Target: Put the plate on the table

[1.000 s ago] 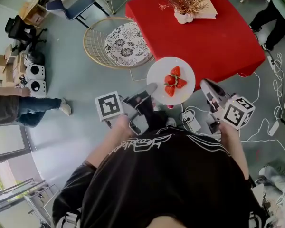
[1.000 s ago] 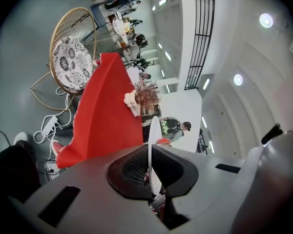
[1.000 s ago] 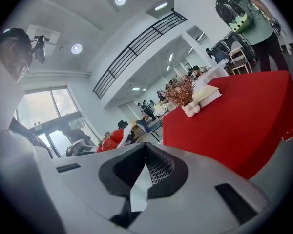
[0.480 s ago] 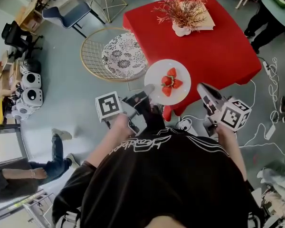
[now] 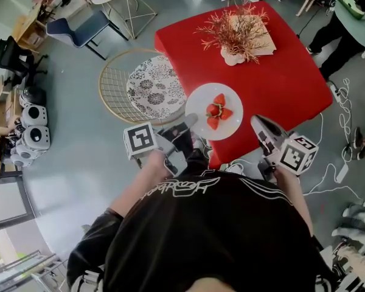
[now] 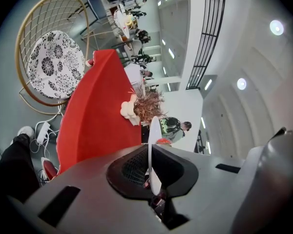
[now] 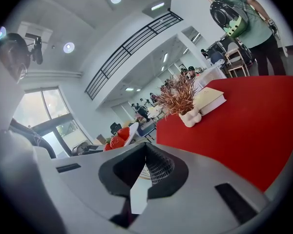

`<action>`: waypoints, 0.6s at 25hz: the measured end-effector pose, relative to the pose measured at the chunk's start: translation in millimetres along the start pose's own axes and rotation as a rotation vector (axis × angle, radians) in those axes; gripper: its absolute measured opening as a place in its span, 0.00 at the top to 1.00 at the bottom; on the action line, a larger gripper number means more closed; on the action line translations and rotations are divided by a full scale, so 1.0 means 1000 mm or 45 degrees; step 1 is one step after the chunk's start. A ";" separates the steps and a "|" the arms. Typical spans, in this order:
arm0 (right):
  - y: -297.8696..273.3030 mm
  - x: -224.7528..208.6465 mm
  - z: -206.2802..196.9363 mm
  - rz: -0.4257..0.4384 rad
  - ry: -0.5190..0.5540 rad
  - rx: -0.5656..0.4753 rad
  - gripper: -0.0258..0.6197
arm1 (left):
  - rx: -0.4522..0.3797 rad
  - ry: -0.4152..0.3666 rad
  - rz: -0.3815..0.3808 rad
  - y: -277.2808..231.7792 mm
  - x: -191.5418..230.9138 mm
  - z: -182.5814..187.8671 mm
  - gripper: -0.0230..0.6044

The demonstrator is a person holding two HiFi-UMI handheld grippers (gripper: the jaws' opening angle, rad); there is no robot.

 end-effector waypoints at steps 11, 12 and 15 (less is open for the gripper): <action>-0.036 -0.023 0.013 -0.037 -0.042 0.006 0.95 | 0.015 0.005 0.011 -0.036 0.034 0.057 0.94; -0.038 -0.026 0.012 -0.044 -0.051 0.005 0.95 | 0.014 0.021 0.009 -0.039 0.039 0.061 0.94; -0.042 -0.030 0.009 -0.057 -0.070 0.013 0.95 | 0.002 0.078 0.004 -0.046 0.052 0.072 0.94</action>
Point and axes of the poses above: the fingertips, and each gripper's own axes: y backward along the fingers, x to its left, z out of its top, the point moved 1 cm from there along y, backward along the fingers, and after that the axes turned 2 degrees about z, right-handed, at the moved point
